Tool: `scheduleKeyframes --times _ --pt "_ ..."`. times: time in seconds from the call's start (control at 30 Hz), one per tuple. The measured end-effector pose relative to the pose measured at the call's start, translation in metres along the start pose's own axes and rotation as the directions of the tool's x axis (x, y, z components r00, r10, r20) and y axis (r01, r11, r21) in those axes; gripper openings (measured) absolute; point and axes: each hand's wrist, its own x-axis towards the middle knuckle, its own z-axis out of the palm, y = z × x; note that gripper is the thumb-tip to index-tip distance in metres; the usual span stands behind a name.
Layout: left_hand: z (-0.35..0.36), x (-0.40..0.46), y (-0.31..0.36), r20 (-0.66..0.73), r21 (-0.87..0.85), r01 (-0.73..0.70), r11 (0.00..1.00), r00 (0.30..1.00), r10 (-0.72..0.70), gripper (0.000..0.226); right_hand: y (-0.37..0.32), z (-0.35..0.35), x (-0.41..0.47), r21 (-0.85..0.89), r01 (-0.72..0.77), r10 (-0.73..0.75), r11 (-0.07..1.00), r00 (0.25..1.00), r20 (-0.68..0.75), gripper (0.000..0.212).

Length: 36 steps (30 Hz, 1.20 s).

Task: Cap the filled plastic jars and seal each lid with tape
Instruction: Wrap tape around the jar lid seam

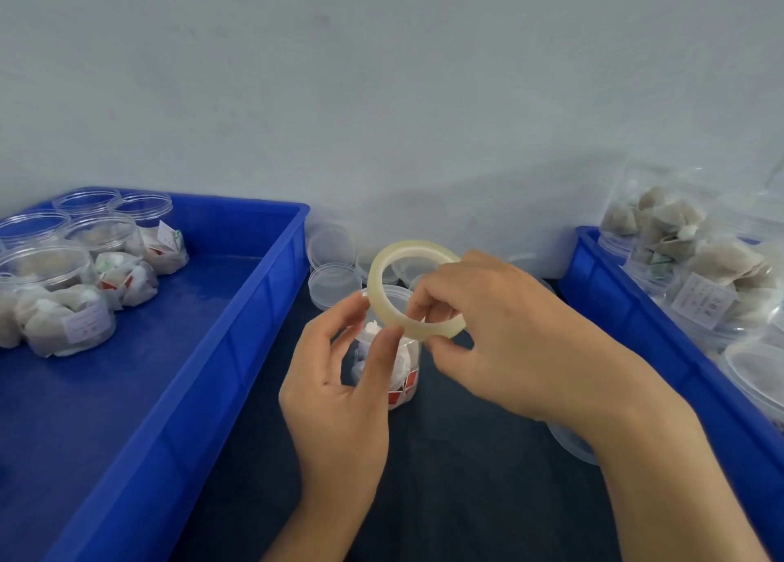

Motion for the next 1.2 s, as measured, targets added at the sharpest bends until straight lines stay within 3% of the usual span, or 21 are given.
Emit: scheduleKeyframes --times 0.07,0.2,0.43,0.87,1.2 --pt "-0.0003 0.0009 0.0019 0.023 -0.012 0.015 1.0 1.0 -0.015 0.045 -0.0005 -0.0001 -0.0001 -0.015 0.003 -0.003 1.0 1.0 0.01 0.017" --pt "-0.0009 0.0011 0.0025 0.038 0.056 -0.049 0.997 0.998 0.047 0.032 -0.0011 0.0 -0.0003 -0.022 -0.006 0.007 1.0 1.0 0.02 0.016" --pt "-0.0023 0.0051 -0.0016 0.04 -0.001 0.009 1.0 0.999 -0.009 0.036 -0.0004 -0.0023 -0.0017 -0.029 -0.031 0.032 0.999 0.999 0.037 0.017" --pt "-0.0028 0.0049 -0.0064 0.034 0.003 -0.081 0.997 0.996 0.081 0.038 -0.0026 -0.0045 -0.0022 -0.042 -0.068 0.071 0.997 0.994 0.08 0.019" --pt "-0.0006 0.002 -0.0003 0.015 -0.034 -0.039 0.999 0.999 0.039 0.02 -0.004 -0.0066 -0.0032 -0.084 -0.065 0.073 0.994 0.993 0.093 0.025"
